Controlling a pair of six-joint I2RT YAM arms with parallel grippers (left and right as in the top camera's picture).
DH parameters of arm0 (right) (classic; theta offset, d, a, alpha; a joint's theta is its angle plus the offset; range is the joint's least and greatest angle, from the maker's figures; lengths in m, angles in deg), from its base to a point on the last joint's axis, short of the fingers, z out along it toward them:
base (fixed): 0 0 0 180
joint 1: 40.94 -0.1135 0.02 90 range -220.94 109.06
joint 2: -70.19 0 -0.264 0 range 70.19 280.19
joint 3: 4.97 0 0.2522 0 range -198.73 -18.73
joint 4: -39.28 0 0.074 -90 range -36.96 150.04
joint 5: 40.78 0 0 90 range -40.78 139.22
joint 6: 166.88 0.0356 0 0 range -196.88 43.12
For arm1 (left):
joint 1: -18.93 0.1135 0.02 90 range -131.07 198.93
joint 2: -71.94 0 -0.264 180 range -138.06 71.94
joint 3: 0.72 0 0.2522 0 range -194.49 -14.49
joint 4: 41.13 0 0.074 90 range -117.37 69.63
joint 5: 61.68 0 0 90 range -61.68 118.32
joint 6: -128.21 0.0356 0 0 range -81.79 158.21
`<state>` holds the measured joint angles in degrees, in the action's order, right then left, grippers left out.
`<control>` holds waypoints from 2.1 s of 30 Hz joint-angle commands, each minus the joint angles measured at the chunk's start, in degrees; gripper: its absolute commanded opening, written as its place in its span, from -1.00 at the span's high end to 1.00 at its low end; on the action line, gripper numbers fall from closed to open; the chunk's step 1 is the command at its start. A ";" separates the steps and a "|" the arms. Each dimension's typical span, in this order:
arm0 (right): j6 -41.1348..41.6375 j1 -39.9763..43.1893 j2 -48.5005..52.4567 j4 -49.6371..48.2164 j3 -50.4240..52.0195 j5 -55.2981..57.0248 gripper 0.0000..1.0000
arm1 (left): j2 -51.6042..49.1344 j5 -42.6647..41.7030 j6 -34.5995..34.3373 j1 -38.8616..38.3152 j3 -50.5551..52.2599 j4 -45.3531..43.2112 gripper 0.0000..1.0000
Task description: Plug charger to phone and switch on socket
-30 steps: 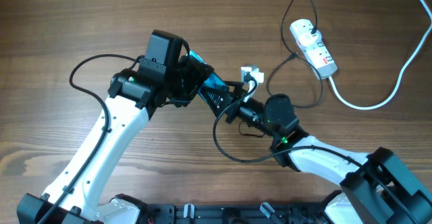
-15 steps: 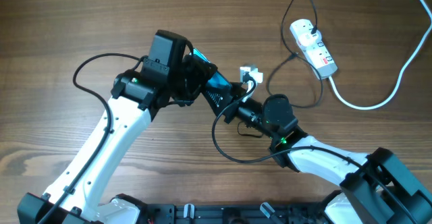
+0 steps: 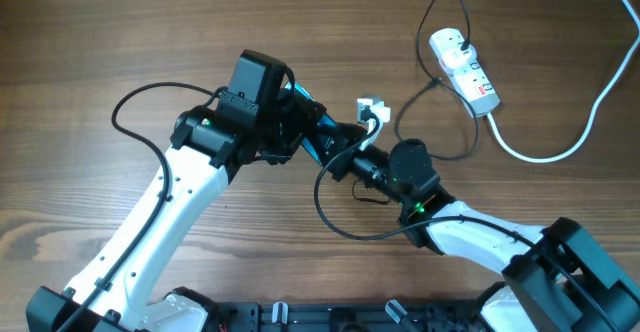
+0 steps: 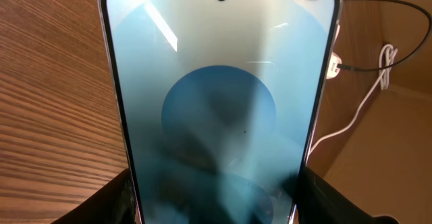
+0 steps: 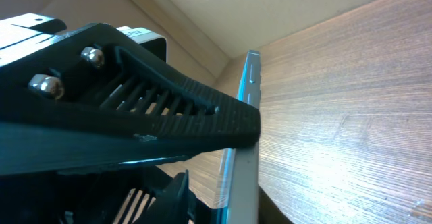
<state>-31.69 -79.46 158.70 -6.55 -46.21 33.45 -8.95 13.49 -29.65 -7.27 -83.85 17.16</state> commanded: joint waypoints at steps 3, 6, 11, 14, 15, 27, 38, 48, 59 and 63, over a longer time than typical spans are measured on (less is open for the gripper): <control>0.00 -0.26 0.44 -0.98 -1.18 -0.55 0.59 | 1.11 -2.05 0.00 -1.03 -0.39 -0.68 -0.15; 0.13 -0.26 0.44 -0.98 -1.18 -0.59 0.60 | 1.11 -2.05 0.04 -1.03 -0.39 -0.66 -0.15; 2.47 -0.26 0.44 -1.01 -1.18 -1.20 0.63 | 1.11 -1.51 0.04 -1.03 -0.39 -0.66 -0.15; 3.45 -0.26 0.44 -1.14 -1.18 -2.03 0.70 | 1.11 -1.14 0.04 -1.03 -0.39 -0.68 -0.16; 3.48 -0.26 0.44 -1.25 -1.18 -2.34 0.72 | 1.11 -1.09 0.04 -1.03 -0.39 -0.66 -0.16; 9.57 -0.26 0.42 -1.31 -1.18 -2.32 0.91 | 1.11 -0.79 0.09 -1.03 -0.39 -0.02 -0.36; 25.20 0.11 0.42 0.15 -1.18 -2.05 0.91 | 1.25 0.11 5.31 2.29 -0.42 -0.02 -0.99; 41.05 5.44 0.42 11.63 -1.16 -7.50 0.91 | 2.14 0.09 18.08 12.17 -0.42 2.25 -1.00; 72.26 5.62 0.42 12.37 -1.16 -16.35 0.91 | 2.14 -0.61 18.16 17.16 -0.42 6.14 -1.00; 73.50 5.62 0.42 12.72 -1.16 -16.72 0.91 | 2.14 -6.34 18.14 17.16 -0.42 6.14 -1.00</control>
<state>35.13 -73.78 159.03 6.81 -46.21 19.40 -7.96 12.57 -12.86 9.69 -83.85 23.22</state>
